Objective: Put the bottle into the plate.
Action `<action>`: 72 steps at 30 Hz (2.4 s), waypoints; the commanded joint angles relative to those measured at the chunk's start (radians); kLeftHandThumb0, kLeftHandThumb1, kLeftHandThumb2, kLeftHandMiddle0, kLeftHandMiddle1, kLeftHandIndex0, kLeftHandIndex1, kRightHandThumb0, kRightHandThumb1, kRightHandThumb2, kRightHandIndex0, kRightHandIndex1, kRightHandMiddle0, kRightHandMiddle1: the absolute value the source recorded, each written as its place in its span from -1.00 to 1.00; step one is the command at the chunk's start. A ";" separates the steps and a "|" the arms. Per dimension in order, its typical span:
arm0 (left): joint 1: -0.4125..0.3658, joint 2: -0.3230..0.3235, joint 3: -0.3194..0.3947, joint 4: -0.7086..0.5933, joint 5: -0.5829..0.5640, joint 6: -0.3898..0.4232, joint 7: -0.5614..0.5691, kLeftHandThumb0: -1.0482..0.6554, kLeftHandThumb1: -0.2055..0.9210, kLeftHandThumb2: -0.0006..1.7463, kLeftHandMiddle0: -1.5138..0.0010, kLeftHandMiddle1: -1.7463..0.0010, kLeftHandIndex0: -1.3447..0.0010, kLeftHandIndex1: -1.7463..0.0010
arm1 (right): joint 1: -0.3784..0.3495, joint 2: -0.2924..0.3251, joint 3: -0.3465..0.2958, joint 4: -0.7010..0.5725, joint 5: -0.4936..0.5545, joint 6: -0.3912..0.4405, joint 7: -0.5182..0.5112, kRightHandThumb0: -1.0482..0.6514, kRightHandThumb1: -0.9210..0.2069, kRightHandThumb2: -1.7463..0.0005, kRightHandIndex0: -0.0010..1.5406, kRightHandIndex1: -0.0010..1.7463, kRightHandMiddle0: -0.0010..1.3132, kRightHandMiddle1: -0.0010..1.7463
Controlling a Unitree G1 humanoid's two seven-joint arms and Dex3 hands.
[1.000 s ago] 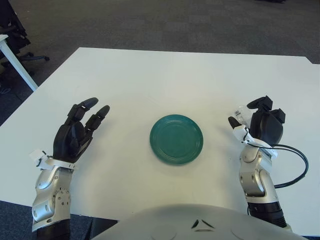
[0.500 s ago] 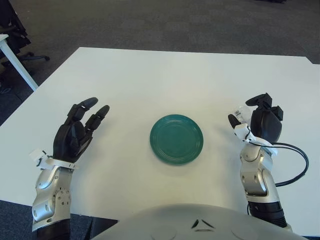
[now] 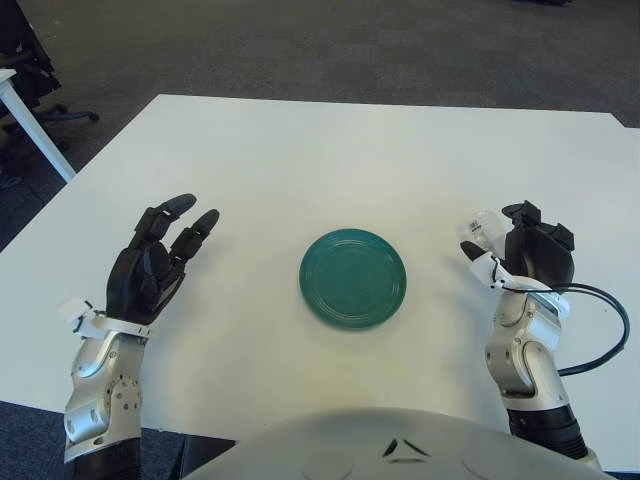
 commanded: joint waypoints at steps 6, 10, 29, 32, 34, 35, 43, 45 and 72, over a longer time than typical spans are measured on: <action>0.005 0.006 0.002 -0.012 -0.003 0.005 0.007 -0.49 1.00 -0.45 0.46 0.67 0.87 -0.25 | -0.012 -0.042 0.031 -0.024 -0.125 0.063 0.200 -1.00 -1.00 0.21 -1.00 -1.00 -1.00 -0.99; 0.006 0.008 0.003 -0.013 -0.005 0.006 0.006 -0.49 1.00 -0.45 0.46 0.67 0.87 -0.25 | -0.018 -0.039 0.034 -0.022 -0.156 0.076 0.248 -1.00 -1.00 0.16 -1.00 -1.00 -1.00 -1.00; 0.013 0.018 0.016 -0.019 -0.019 0.013 0.001 -0.49 1.00 -0.45 0.46 0.67 0.87 -0.25 | -0.018 -0.052 0.019 0.005 -0.169 0.067 0.293 -1.00 -1.00 0.05 -1.00 -1.00 -1.00 -1.00; 0.014 0.019 0.016 -0.022 -0.021 0.014 0.001 -0.49 1.00 -0.45 0.46 0.67 0.87 -0.25 | -0.018 -0.052 0.018 0.007 -0.171 0.070 0.301 -1.00 -1.00 0.04 -1.00 -1.00 -1.00 -1.00; 0.019 0.021 0.018 -0.028 -0.025 0.016 0.001 -0.49 1.00 -0.45 0.46 0.67 0.87 -0.25 | -0.016 -0.052 0.019 0.003 -0.177 0.075 0.311 -1.00 -1.00 0.04 -1.00 -1.00 -1.00 -1.00; 0.023 0.021 0.019 -0.033 -0.027 0.018 0.002 -0.49 1.00 -0.45 0.46 0.67 0.87 -0.25 | -0.015 -0.052 0.019 0.001 -0.181 0.078 0.321 -1.00 -1.00 0.04 -1.00 -1.00 -1.00 -1.00; 0.039 0.021 0.023 -0.058 -0.035 0.027 0.005 -0.49 1.00 -0.45 0.46 0.67 0.87 -0.25 | -0.029 -0.066 0.005 0.019 -0.174 0.089 0.367 -1.00 -1.00 0.05 -1.00 -1.00 -1.00 -1.00; 0.045 0.020 0.024 -0.067 -0.036 0.030 0.006 -0.49 1.00 -0.45 0.46 0.67 0.87 -0.25 | -0.053 -0.091 -0.013 0.044 -0.159 0.083 0.383 -1.00 -1.00 0.05 -1.00 -1.00 -1.00 -1.00; 0.121 0.018 0.038 -0.178 -0.071 0.064 0.022 -0.49 1.00 -0.45 0.46 0.67 0.87 -0.25 | -0.088 -0.228 -0.022 0.217 -0.159 0.076 0.453 -1.00 -1.00 0.06 -1.00 -1.00 -1.00 -1.00</action>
